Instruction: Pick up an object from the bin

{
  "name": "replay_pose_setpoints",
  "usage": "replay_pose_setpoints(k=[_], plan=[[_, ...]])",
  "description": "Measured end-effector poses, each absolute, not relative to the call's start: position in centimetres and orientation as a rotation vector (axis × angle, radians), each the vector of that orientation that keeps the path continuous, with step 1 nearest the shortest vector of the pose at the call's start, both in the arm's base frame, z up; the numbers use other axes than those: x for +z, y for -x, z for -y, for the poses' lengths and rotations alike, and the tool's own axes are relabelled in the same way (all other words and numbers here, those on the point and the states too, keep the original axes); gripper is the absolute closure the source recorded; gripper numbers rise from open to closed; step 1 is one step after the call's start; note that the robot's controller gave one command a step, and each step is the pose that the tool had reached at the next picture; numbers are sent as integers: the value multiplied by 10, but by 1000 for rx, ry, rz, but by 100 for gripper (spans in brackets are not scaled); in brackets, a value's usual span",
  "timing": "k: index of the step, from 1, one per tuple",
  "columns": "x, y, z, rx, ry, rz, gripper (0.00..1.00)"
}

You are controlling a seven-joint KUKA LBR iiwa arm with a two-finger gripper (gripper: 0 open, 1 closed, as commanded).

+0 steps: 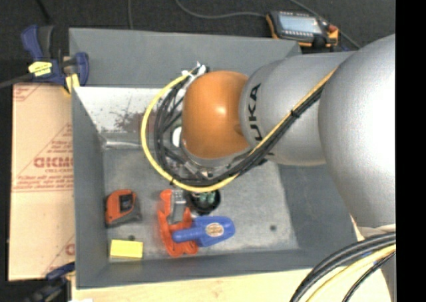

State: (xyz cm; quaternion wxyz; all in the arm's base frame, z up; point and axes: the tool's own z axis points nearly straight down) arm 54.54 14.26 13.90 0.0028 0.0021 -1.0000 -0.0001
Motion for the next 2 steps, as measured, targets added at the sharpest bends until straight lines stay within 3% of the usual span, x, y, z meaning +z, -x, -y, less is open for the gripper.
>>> replay_pose_setpoints(k=[1,2], plan=[[142,-546,-142,-1,-4,3140,0],[175,-543,-156,4,-316,3120,0]])
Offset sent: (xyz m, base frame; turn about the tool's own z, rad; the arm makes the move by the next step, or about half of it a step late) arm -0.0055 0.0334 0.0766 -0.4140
